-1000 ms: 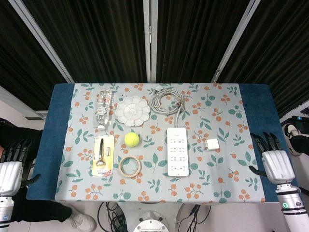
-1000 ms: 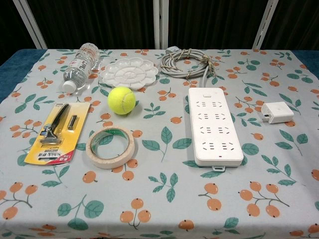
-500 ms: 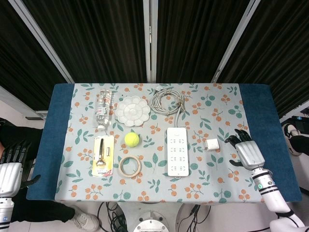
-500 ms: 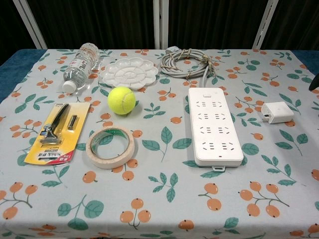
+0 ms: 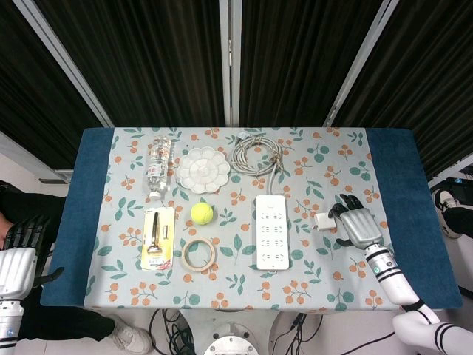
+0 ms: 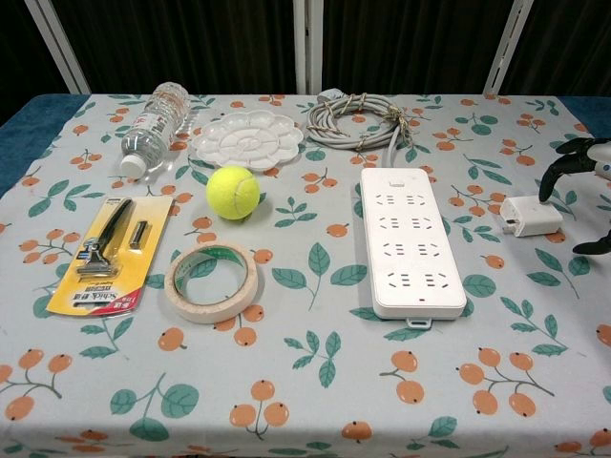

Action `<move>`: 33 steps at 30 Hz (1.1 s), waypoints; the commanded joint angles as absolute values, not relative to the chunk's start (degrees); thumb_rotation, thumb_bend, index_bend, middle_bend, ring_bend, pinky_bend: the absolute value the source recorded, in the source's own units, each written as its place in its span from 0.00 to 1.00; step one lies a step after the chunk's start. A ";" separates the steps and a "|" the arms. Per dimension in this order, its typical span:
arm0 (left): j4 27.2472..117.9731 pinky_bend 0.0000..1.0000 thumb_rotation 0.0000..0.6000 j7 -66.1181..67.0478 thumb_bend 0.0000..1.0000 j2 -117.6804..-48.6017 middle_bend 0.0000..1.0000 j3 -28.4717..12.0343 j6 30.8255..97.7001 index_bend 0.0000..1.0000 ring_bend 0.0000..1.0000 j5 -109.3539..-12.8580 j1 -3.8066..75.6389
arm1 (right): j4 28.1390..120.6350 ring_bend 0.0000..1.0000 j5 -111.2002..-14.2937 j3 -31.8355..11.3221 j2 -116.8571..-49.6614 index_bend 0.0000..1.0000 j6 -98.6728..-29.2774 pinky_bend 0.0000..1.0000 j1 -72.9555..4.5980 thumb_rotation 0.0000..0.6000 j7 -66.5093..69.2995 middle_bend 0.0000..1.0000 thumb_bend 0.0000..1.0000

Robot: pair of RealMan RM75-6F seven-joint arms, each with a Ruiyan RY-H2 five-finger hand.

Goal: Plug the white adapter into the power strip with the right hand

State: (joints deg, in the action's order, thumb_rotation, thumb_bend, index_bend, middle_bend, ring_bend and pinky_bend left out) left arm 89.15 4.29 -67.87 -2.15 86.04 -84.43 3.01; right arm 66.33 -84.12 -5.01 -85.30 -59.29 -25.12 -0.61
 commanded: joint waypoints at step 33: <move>88.08 0.00 1.00 2.91 0.07 -68.34 0.01 -2.19 84.91 0.00 0.00 -83.79 3.39 | 58.69 0.12 -83.65 -3.80 -89.78 0.44 -56.39 0.11 -29.55 1.00 4.79 0.35 0.19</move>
